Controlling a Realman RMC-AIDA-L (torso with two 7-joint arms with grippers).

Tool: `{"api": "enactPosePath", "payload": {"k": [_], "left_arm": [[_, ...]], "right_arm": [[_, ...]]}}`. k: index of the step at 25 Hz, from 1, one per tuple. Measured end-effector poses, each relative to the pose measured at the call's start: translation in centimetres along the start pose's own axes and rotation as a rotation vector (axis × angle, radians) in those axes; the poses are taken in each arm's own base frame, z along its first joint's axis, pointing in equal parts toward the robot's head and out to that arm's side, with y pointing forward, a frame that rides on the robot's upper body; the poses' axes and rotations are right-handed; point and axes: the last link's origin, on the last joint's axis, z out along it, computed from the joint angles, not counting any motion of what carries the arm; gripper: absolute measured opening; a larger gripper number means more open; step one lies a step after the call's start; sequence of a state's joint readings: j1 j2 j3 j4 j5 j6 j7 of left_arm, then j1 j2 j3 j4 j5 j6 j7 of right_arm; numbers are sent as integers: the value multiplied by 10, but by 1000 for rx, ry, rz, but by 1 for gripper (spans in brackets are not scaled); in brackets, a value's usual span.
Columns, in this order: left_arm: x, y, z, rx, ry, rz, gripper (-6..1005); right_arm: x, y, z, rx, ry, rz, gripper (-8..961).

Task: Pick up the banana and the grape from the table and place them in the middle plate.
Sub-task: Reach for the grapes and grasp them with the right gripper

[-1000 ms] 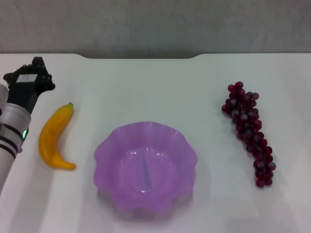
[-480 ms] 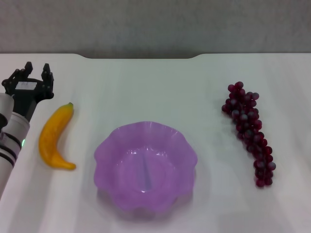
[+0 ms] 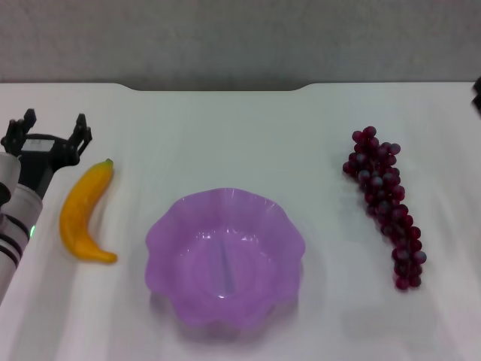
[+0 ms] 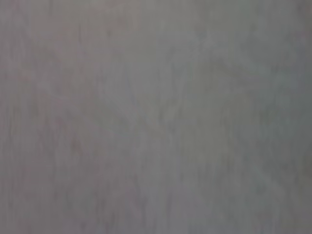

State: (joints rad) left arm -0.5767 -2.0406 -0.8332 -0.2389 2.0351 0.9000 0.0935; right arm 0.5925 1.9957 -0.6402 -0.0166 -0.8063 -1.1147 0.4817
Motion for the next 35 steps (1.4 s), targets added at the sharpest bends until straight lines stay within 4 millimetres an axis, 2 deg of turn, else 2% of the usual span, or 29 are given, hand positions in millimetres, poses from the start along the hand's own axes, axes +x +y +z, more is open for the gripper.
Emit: {"api": "enactPosePath", "payload": {"k": [1, 7, 19, 35], "left_arm": [[-2, -1, 0, 2, -15, -1, 779], [-12, -3, 3, 10, -98, -12, 865], [-16, -6, 7, 20, -152, -5, 865], [-13, -1, 10, 8, -145, -7, 864]], "right_arm": [[4, 0, 1, -3, 32, -4, 635], [24, -1, 9, -7, 223, -38, 626], [46, 23, 35, -88, 513, -196, 647], [54, 49, 46, -165, 613, -288, 692]]}}
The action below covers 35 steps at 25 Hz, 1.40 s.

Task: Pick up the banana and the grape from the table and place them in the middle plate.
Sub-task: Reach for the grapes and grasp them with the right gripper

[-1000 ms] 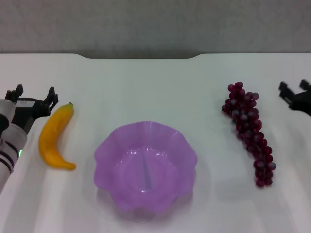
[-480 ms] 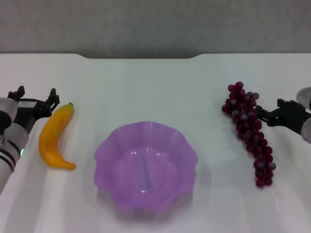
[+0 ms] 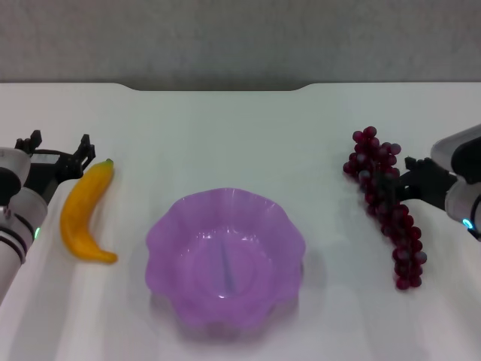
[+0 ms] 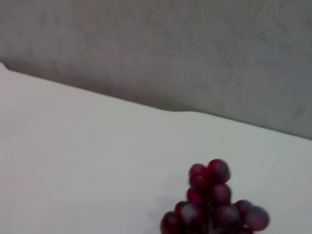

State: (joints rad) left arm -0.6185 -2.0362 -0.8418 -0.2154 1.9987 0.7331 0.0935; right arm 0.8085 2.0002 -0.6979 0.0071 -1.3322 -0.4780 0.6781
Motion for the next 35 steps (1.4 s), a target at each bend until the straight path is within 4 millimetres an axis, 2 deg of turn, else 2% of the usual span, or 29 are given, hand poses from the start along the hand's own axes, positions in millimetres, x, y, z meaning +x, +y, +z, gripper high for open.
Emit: {"api": "enactPosePath", "payload": {"k": [7, 17, 31, 35], "left_arm": [[4, 5, 3, -14, 8, 2, 864], [5, 6, 4, -17, 11, 3, 864], [5, 8, 4, -23, 11, 5, 863], [4, 7, 3, -22, 10, 3, 863]], "right_arm": [[14, 10, -1, -27, 46, 3, 693], [35, 13, -6, -28, 123, -15, 689], [41, 13, -8, -30, 145, -28, 676], [41, 14, -7, -34, 149, -41, 581]]}}
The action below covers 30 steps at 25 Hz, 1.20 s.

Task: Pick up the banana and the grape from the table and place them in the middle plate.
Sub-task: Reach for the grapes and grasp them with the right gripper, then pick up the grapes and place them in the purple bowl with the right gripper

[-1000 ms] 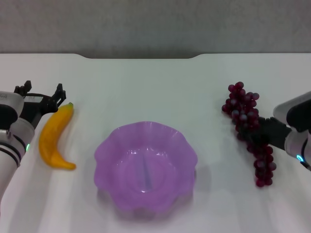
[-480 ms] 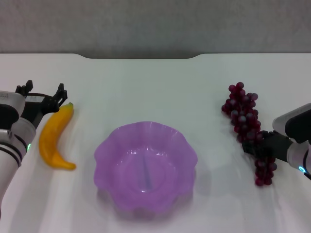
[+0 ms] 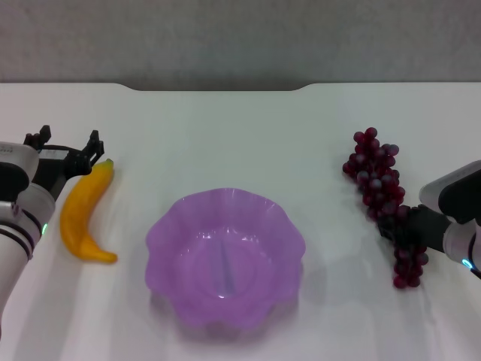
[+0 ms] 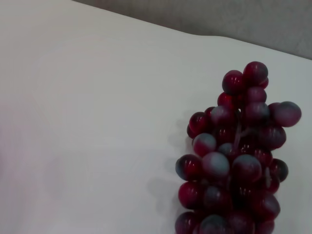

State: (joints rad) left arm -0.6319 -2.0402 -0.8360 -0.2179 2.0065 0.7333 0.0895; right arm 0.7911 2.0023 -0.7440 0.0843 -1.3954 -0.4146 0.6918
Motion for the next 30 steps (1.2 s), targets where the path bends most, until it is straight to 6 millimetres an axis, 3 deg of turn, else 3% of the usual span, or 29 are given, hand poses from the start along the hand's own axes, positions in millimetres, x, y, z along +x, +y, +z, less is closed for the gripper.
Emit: {"api": "enactPosePath", "payload": {"k": [7, 18, 25, 30], "left_arm": [[0, 0, 0, 1, -1, -2, 863], [-2, -3, -1, 6, -5, -1, 863], [-4, -5, -2, 13, -10, -3, 863], [-5, -6, -3, 15, -13, -1, 862]], "right_arm": [[-2, 1, 1, -2, -2, -2, 465], [-7, 0, 1, -10, -24, 31, 421], [-21, 5, -9, -124, -183, 101, 356], [-24, -5, -22, -166, -288, 144, 341]]}}
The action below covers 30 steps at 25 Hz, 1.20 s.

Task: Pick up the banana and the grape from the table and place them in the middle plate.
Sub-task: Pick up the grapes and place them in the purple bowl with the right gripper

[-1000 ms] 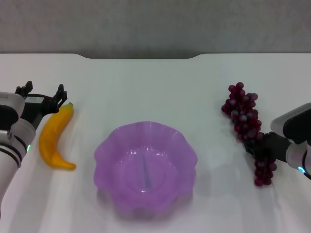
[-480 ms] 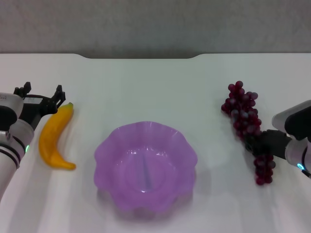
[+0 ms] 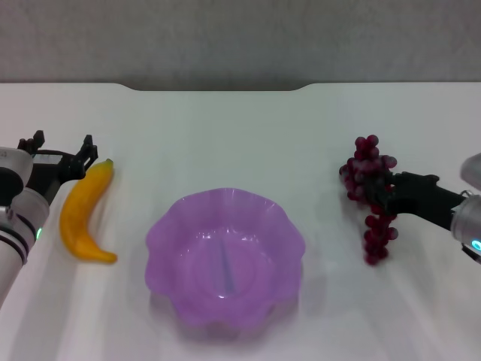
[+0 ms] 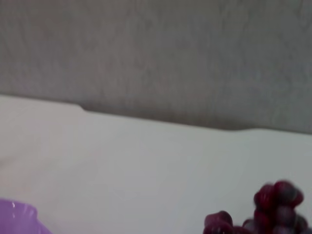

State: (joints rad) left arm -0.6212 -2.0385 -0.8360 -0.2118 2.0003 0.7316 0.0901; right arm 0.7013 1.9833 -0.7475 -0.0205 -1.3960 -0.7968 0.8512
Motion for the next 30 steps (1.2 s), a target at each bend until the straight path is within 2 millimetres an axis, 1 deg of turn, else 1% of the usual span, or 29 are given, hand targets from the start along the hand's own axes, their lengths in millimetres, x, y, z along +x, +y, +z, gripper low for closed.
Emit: {"api": "enactPosePath", "payload": {"k": [3, 7, 11, 14, 19, 20, 21, 22, 23, 27, 30], "left_arm": [[-1, -1, -1, 2, -2, 0, 862], [-1, -2, -1, 4, -3, -1, 862], [-2, -2, -2, 6, -5, 0, 862], [-4, -3, -3, 8, -8, 1, 862], [-5, -5, -3, 13, -10, -1, 862], [-5, -6, -4, 14, -11, 0, 862], [-6, -6, -4, 16, -13, 0, 862], [-6, -6, -4, 16, -13, 0, 862], [-6, -6, -5, 16, -13, 0, 862], [-6, -7, -5, 18, -13, 0, 862], [-6, -7, -4, 18, -13, 0, 862]], "right_arm": [[1, -3, -5, 2, -15, 14, 327], [-2, -3, -8, -18, -46, 12, 305], [-13, 0, -15, -74, -125, 8, 277], [-25, -3, -23, -119, -191, 12, 264], [-54, -5, -38, -216, -314, -3, 250], [-61, -5, -40, -238, -338, -9, 247], [-75, -4, -44, -283, -377, -18, 246], [-75, -4, -44, -283, -377, -18, 245], [-82, -3, -47, -308, -394, -26, 245], [-112, 11, -53, -464, -417, -88, 239], [-129, 29, -45, -570, -361, -133, 230]]}}
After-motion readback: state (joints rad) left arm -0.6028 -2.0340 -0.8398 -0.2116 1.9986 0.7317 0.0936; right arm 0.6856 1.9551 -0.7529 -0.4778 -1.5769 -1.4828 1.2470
